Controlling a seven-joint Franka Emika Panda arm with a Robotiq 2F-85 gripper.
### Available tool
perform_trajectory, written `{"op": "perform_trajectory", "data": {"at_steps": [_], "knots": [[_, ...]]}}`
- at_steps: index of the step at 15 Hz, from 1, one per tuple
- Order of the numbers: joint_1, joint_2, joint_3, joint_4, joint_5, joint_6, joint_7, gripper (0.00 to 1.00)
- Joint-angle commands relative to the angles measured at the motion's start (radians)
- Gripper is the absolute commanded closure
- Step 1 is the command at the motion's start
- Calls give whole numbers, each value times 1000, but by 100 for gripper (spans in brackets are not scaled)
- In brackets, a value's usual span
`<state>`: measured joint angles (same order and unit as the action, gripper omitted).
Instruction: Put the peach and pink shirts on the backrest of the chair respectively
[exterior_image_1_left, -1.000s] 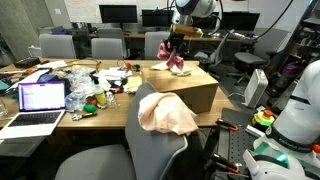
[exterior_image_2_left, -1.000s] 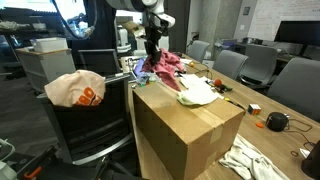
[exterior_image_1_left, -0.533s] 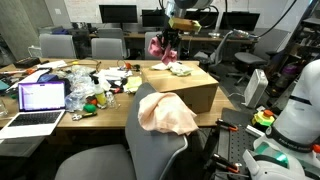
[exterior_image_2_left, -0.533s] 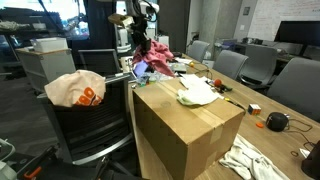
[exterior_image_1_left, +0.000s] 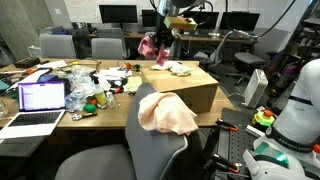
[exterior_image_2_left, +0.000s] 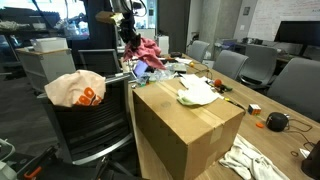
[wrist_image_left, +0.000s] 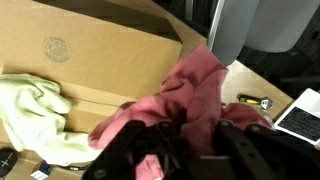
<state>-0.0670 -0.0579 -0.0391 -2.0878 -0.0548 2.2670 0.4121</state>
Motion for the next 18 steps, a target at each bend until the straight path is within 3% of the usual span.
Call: {"op": "perform_trajectory", "data": {"at_steps": [1, 10, 18], "knots": [[19, -15, 19, 4, -37, -7, -21, 95], [59, -35, 68, -37, -112, 21, 2, 95], [55, -68, 61, -142, -55, 80, 11, 95]]}}
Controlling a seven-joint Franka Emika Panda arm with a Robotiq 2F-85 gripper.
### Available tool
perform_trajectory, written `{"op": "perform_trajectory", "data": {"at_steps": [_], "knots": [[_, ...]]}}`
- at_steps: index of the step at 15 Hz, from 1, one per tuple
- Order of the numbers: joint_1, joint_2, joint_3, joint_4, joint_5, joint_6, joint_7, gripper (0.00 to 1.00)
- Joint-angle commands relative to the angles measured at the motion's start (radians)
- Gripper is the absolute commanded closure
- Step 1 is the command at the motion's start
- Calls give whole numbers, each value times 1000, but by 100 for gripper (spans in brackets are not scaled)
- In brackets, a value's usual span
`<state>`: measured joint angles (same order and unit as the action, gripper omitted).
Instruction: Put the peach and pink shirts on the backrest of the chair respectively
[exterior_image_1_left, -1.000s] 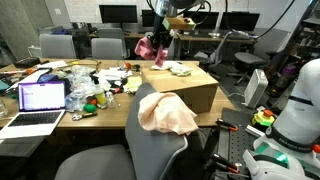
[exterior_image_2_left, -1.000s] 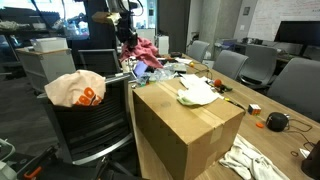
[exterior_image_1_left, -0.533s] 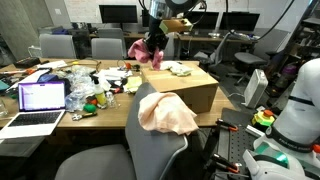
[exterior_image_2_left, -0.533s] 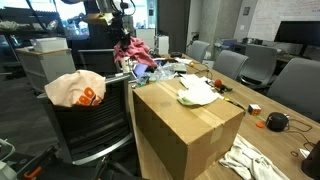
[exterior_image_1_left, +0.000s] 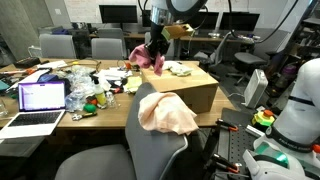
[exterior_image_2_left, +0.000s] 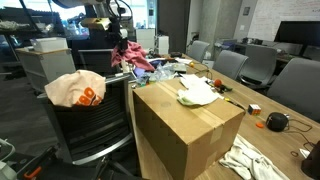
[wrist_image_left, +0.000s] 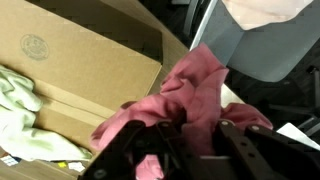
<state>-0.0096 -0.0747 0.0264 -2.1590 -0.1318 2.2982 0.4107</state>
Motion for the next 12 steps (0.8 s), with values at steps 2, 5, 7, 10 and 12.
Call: {"op": "perform_trajectory", "data": {"at_steps": [2, 5, 7, 10, 12], "knots": [[-4, -64, -5, -105, 25, 60, 18, 95], [-6, -83, 2, -147, -3, 85, 33, 95], [-8, -96, 10, -167, -38, 102, 51, 95], [-11, -123, 23, -197, -76, 126, 69, 95], [-10, -137, 34, -211, -96, 119, 76, 95]]}}
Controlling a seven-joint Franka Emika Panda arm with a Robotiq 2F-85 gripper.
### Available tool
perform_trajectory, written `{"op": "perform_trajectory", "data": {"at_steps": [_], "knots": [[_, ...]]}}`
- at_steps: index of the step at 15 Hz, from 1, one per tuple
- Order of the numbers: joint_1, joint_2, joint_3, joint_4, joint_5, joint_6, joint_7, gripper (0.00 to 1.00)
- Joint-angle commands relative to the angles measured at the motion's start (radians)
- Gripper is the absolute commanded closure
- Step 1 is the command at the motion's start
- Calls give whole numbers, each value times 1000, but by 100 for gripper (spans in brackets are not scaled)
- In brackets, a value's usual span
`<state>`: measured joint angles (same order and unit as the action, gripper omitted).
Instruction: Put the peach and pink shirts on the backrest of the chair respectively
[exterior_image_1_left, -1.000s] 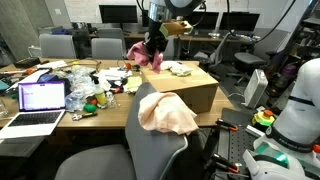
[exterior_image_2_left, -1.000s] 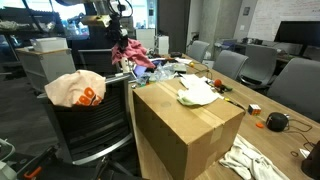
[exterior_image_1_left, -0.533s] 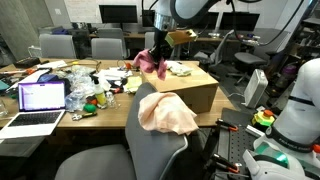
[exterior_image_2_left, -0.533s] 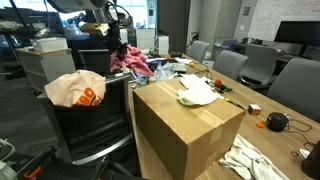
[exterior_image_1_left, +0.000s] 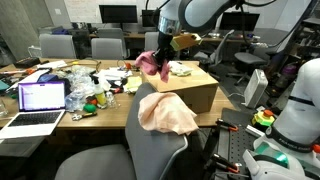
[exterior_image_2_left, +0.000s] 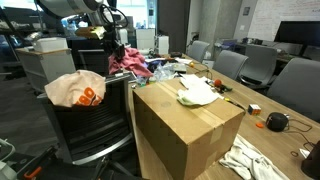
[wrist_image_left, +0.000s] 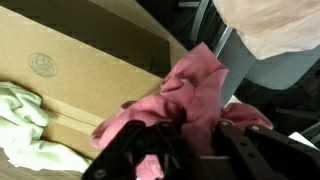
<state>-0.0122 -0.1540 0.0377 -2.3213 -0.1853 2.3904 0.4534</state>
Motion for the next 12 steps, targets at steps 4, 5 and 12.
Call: {"op": "perform_trajectory", "data": {"at_steps": [4, 5, 12], "knots": [[-6, -78, 59, -66, -106, 1, 51, 95], [-4, -82, 69, -68, -122, -3, 51, 95], [5, -111, 118, -85, -181, -13, 41, 95]]}}
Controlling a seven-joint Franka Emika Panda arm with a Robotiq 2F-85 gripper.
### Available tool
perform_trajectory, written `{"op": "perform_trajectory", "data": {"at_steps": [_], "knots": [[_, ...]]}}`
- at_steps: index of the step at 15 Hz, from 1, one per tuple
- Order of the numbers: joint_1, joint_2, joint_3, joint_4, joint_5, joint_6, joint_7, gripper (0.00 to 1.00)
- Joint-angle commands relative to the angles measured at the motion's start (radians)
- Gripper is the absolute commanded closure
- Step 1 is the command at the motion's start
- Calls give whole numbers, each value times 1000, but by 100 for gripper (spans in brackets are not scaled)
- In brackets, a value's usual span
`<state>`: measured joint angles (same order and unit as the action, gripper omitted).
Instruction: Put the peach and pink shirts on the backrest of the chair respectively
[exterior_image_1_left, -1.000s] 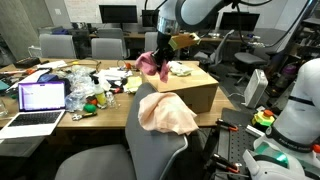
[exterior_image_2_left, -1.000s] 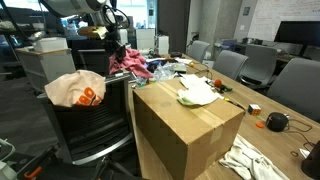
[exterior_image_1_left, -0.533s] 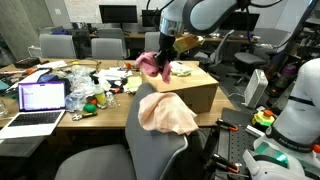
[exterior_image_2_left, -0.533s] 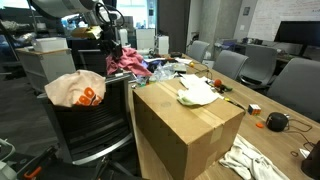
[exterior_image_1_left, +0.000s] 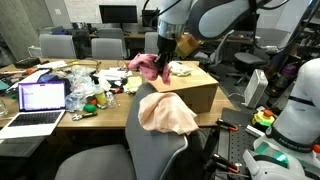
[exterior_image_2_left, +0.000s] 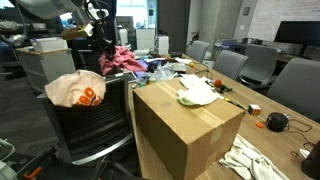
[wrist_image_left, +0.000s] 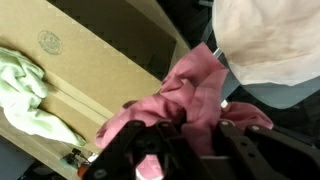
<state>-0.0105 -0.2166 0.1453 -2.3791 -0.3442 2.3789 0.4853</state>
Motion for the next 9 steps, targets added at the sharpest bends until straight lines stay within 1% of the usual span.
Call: {"op": "perform_trajectory", "data": {"at_steps": [1, 9], "knots": [[3, -51, 12, -33, -19, 3, 10, 95], [0, -73, 10, -81, 1, 20, 3, 95]]}}
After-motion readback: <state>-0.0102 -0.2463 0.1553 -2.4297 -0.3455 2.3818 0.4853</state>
